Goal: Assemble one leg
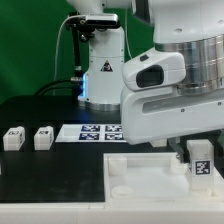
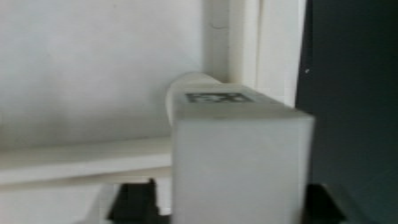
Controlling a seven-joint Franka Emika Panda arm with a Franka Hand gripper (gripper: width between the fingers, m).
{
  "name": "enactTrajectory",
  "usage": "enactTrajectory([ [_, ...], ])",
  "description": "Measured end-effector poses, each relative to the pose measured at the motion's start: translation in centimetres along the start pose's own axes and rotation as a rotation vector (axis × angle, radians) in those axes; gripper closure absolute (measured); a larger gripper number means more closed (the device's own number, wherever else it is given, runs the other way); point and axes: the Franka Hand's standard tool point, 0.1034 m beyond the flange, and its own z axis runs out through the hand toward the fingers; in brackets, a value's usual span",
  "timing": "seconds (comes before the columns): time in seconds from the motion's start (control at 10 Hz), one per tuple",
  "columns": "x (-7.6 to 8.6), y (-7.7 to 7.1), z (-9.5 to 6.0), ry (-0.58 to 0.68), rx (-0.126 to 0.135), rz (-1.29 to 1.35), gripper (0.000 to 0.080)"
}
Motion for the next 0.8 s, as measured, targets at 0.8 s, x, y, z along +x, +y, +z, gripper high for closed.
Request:
enactTrajectory([
  [0.8, 0.0, 1.0, 0.2, -0.054, 0.121, 1.026, 0.0507],
])
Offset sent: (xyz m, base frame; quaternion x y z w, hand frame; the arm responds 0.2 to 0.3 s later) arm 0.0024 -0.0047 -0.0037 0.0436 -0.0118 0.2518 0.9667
